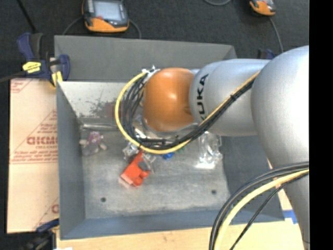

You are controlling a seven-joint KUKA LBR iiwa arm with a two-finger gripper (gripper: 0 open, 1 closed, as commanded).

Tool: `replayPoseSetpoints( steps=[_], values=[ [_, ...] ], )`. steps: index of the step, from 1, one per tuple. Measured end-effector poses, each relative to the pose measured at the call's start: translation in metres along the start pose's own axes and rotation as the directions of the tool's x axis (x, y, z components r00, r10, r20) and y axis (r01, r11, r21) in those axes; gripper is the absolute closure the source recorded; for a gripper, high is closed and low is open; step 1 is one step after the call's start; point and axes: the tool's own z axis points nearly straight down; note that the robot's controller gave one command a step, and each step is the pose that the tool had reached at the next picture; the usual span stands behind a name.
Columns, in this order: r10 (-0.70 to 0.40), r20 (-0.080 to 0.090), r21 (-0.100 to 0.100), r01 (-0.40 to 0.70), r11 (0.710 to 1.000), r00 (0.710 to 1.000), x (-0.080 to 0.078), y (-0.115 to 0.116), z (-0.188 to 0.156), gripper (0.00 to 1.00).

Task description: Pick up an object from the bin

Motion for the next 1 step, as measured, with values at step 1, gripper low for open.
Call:
replayPoseSetpoints(
  steps=[1],
  values=[
    [-0.105, 0.001, 0.003, 0.105, 0.994, 0.994, 0.0074, 0.0055, -0.1509, 1.00]
  ],
)
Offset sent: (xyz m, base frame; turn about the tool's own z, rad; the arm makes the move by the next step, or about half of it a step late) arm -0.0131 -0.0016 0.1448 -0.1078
